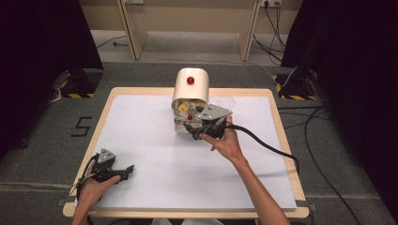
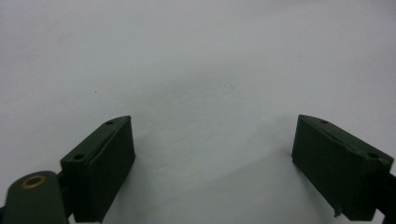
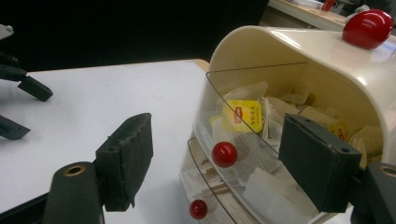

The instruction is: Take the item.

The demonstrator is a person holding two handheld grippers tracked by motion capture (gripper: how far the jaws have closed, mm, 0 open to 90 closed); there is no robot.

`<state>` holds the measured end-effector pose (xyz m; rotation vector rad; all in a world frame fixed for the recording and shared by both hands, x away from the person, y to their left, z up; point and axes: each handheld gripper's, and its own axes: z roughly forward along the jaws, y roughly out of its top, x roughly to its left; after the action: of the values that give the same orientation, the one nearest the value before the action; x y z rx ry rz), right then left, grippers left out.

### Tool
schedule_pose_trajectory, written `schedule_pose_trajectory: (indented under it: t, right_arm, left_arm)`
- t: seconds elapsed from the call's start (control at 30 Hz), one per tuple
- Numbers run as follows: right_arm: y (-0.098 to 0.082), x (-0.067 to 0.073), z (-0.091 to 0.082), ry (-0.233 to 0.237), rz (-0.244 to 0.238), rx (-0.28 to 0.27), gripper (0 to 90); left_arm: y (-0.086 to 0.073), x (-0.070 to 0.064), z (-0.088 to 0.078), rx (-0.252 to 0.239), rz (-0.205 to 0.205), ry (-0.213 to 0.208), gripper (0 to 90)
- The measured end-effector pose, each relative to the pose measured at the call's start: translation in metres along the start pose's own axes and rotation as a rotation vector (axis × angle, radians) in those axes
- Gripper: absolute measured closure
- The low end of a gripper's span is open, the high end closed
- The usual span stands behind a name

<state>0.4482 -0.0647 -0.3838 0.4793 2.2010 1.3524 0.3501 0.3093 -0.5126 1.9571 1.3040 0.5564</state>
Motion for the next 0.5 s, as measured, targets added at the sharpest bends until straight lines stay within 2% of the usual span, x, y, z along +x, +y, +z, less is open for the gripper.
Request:
schedule_pose_trajectory:
  t: [0.07, 0.5]
  right_arm:
    - [0.001, -0.001, 0.002, -0.009, -0.001, 0.000, 26.5]
    - [-0.004, -0.006, 0.020, 0.007, -0.002, 0.016, 24.7]
  left_arm:
    - [0.000, 0.000, 0.000, 0.000, 0.000, -0.001, 12.0]
    - [0.000, 0.000, 0.000, 0.000, 0.000, 0.000, 12.0]
